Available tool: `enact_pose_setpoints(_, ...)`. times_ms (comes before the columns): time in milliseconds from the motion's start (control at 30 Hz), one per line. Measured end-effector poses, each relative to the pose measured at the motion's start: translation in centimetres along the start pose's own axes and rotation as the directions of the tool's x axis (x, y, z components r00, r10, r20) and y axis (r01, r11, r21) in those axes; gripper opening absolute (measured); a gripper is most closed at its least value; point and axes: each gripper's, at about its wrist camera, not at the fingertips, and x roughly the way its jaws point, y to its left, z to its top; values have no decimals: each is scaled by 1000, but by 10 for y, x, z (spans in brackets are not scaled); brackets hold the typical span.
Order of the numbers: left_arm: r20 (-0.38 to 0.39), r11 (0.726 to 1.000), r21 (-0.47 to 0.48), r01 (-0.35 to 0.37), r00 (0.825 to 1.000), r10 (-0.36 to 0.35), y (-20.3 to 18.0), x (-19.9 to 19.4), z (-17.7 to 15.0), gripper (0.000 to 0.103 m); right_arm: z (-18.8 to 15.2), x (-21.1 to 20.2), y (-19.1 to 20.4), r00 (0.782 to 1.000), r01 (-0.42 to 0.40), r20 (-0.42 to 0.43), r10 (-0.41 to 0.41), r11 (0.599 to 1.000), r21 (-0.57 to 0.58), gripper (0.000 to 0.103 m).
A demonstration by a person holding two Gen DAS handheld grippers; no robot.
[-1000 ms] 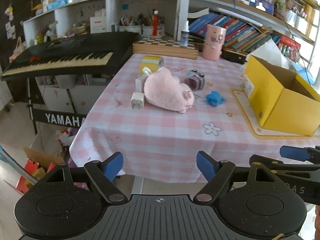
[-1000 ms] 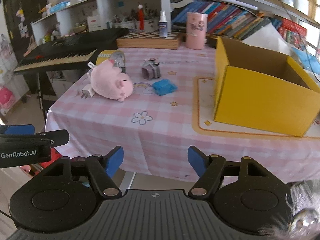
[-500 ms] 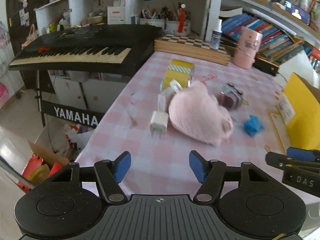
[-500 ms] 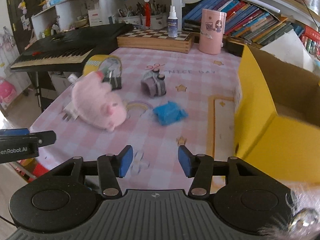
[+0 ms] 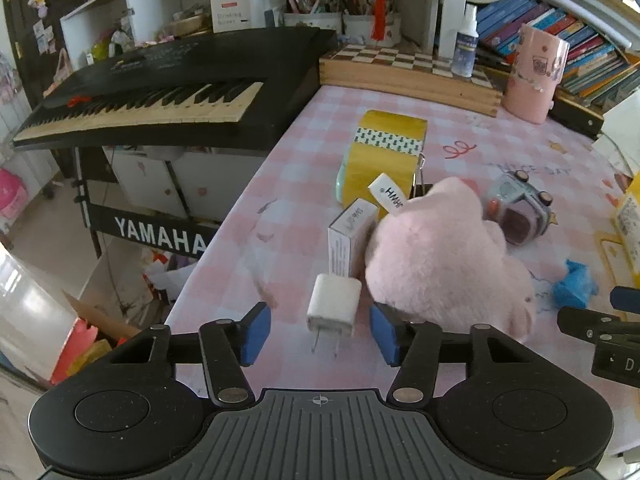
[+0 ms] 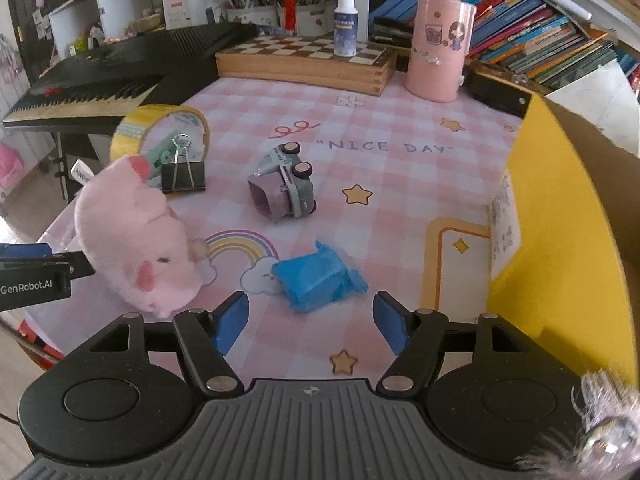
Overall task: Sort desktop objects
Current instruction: 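Reach the left tool to the white plug while the right tool reaches the blue cloth, then close the left tool on the white plug while the right tool grasps the blue cloth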
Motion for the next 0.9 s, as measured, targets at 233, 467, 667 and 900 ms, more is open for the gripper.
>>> enact_pose_setpoints(233, -26, 999, 29, 33, 999, -32, -6, 15, 8, 28, 10, 12, -4, 1000, 8, -17, -8, 1000, 2, 64)
enact_pose_setpoints(467, -12, 998, 8, 69, 998, -69, -4, 5, 7, 25, 10, 15, -5, 1000, -16, -17, 15, 1000, -16, 41)
enact_pose_setpoints(667, 43, 996, -25, 80, 996, -79, 4, -19, 8, 25, 11, -2, -1, 999, -45, 30, 46, 998, -35, 37)
enact_pose_setpoints(900, 116, 992, -38, 121, 986, -116, 6, -55, 6, 25, 2, -32, 4, 994, -55, 88, 58, 998, -36, 36)
